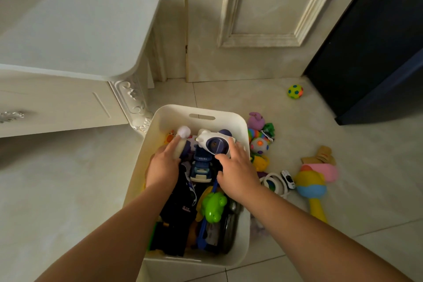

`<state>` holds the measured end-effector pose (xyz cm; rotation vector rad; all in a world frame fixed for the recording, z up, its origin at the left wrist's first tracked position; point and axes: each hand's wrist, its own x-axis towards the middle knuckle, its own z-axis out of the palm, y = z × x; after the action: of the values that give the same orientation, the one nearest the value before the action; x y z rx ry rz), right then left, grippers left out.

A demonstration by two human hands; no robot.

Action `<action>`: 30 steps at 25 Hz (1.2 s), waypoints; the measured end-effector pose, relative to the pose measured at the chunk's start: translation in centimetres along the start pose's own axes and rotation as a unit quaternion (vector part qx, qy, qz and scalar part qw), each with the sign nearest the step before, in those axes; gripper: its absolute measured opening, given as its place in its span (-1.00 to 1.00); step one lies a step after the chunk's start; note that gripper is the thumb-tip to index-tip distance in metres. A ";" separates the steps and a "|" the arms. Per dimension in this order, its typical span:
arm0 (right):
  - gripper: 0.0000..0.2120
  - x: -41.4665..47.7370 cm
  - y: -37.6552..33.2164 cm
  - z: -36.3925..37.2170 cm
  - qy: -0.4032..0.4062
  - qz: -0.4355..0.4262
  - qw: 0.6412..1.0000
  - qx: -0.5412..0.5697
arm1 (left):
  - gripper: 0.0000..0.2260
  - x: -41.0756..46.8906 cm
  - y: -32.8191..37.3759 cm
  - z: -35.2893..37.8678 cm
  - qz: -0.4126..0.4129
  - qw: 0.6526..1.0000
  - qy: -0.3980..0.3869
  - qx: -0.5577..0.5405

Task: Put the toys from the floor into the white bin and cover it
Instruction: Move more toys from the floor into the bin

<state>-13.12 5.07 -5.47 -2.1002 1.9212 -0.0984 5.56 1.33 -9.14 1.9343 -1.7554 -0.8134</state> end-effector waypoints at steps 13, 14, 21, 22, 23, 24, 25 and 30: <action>-0.66 -0.8 0.1 0.1 0.003 0.001 1.000 0.013 | -0.63 -0.8 -0.3 1.3 0.134 0.974 0.156 0.092; -0.66 -0.8 0.1 0.1 0.004 0.000 1.000 0.006 | -0.61 -0.4 -0.2 1.3 0.157 0.968 0.164 0.105; -0.68 -0.8 -0.2 0.2 -0.005 0.001 1.000 -0.026 | -0.49 0.4 -1.8 1.2 0.061 0.982 -0.010 0.178; -0.69 -0.8 -0.3 0.3 -0.008 0.003 0.999 -0.032 | -0.46 0.0 -2.0 1.6 0.048 0.984 -0.030 0.168; -0.71 -0.7 -0.3 0.5 -0.011 0.003 0.999 -0.043 | -0.44 -0.3 -1.8 1.8 0.040 0.986 -0.044 0.154; -0.73 -0.6 -0.4 0.6 -0.016 0.002 0.998 -0.055 | -0.42 -0.6 -1.4 1.8 0.030 0.989 -0.049 0.139; -0.74 -0.6 -0.5 0.7 -0.019 0.001 0.998 -0.056 | -0.41 -0.8 -0.7 1.6 0.017 0.992 -0.046 0.120; -0.75 -1.5 -0.3 -1.0 0.086 0.037 0.980 0.176 | -0.37 -2.2 5.7 -0.1 0.081 0.994 0.042 0.053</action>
<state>-13.24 6.43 -4.23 -1.8355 1.9058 -0.5779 1.20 2.71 -5.08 1.8329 -1.9104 -0.5860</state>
